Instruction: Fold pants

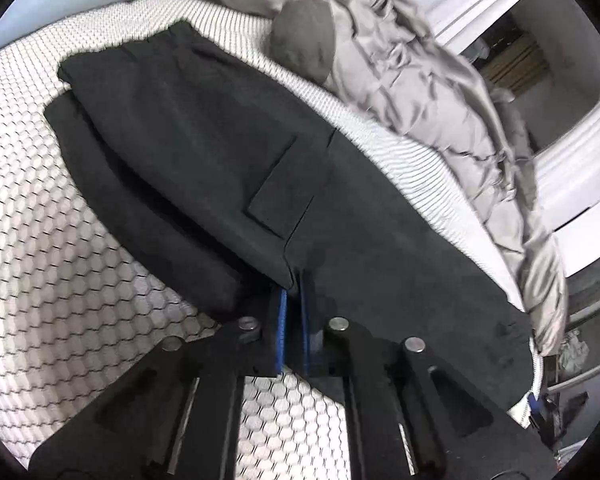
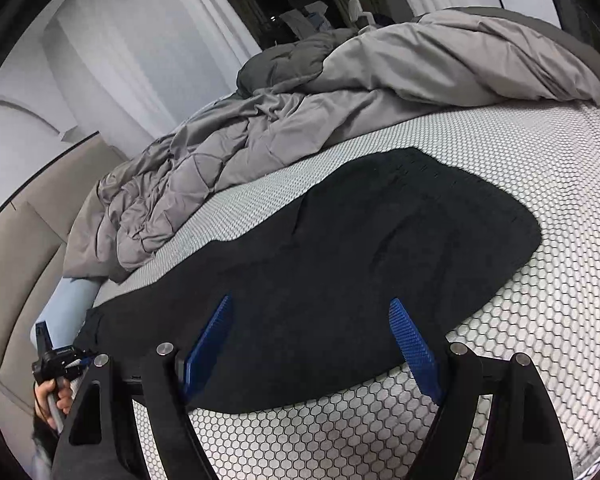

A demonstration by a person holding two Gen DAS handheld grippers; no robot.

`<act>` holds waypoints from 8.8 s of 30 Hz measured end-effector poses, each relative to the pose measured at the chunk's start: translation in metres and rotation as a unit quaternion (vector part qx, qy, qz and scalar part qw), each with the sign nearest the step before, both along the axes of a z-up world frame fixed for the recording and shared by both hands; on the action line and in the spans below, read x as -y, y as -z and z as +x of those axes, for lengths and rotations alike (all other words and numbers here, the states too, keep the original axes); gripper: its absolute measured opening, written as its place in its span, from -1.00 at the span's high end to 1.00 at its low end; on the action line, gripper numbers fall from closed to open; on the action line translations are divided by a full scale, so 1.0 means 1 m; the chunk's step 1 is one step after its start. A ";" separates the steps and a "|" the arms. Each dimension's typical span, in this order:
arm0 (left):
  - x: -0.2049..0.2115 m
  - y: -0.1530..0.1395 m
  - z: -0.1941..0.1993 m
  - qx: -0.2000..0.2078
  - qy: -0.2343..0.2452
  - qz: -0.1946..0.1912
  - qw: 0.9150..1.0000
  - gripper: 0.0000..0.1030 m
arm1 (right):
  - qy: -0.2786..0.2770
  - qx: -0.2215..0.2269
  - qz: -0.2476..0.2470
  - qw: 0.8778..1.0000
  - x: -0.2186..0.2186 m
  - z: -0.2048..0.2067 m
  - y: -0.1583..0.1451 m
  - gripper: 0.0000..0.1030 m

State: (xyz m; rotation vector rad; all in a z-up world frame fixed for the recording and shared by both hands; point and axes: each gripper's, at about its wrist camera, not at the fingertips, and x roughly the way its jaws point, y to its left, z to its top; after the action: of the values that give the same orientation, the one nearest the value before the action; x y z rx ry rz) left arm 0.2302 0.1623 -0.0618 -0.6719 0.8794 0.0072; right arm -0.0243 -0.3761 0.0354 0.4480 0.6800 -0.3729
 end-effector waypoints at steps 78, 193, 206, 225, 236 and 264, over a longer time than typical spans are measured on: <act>0.127 -0.018 -0.122 0.036 0.183 0.087 0.979 -0.56 | -0.014 -0.082 0.001 0.997 0.085 -0.016 -0.029 -0.23; 0.243 -0.009 0.024 -0.005 0.304 0.177 0.936 -0.66 | 0.093 -0.240 -0.168 0.952 0.037 0.102 0.070 -0.84; 0.313 -0.011 -0.088 0.026 0.431 0.207 0.878 -0.64 | -0.158 -0.237 -0.183 0.941 -0.121 0.089 0.096 -0.83; 0.329 -0.017 -0.162 0.079 0.476 0.204 0.852 -0.71 | -0.242 -0.219 -0.239 0.915 -0.179 0.036 0.101 -0.74; 0.311 -0.025 -0.147 0.068 0.447 0.187 0.872 -0.71 | 0.026 -0.199 -0.229 0.952 -0.038 -0.043 0.051 -0.64; 0.310 -0.018 -0.086 0.026 0.409 0.204 0.889 -0.72 | -0.120 -0.238 -0.268 0.926 -0.073 0.031 0.075 -0.16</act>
State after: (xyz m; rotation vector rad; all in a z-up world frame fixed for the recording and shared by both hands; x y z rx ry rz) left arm 0.1444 -0.1480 -0.0435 0.1280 1.0155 -0.5666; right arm 0.0063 -0.3027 -0.0392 -0.2617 1.0509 -0.4203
